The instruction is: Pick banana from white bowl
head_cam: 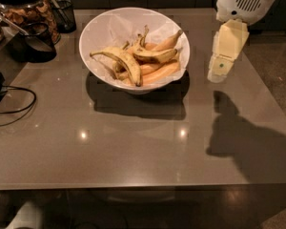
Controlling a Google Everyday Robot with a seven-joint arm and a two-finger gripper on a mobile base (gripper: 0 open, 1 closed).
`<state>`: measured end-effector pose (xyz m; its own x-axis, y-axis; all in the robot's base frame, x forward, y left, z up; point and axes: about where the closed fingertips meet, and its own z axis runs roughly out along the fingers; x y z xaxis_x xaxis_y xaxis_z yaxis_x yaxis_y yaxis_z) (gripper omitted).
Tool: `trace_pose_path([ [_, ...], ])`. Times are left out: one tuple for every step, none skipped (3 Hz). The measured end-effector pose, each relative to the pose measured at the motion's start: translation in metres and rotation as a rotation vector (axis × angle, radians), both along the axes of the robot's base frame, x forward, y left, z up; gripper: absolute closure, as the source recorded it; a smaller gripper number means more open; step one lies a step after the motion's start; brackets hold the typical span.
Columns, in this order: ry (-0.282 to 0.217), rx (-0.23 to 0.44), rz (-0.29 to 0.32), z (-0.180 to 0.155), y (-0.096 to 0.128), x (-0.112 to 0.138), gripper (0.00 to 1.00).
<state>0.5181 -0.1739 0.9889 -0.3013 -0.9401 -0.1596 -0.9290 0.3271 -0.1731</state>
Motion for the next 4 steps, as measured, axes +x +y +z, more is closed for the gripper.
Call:
trace_pose_path([
  [-0.012, 0.063, -0.032, 0.003, 0.006, 0.014, 0.0],
  [-0.01, 0.101, -0.046, 0.011, 0.026, 0.027, 0.0],
  [0.008, 0.129, -0.068, 0.012, 0.05, 0.037, 0.0],
  [0.019, 0.147, -0.084, 0.013, 0.064, 0.042, 0.0],
])
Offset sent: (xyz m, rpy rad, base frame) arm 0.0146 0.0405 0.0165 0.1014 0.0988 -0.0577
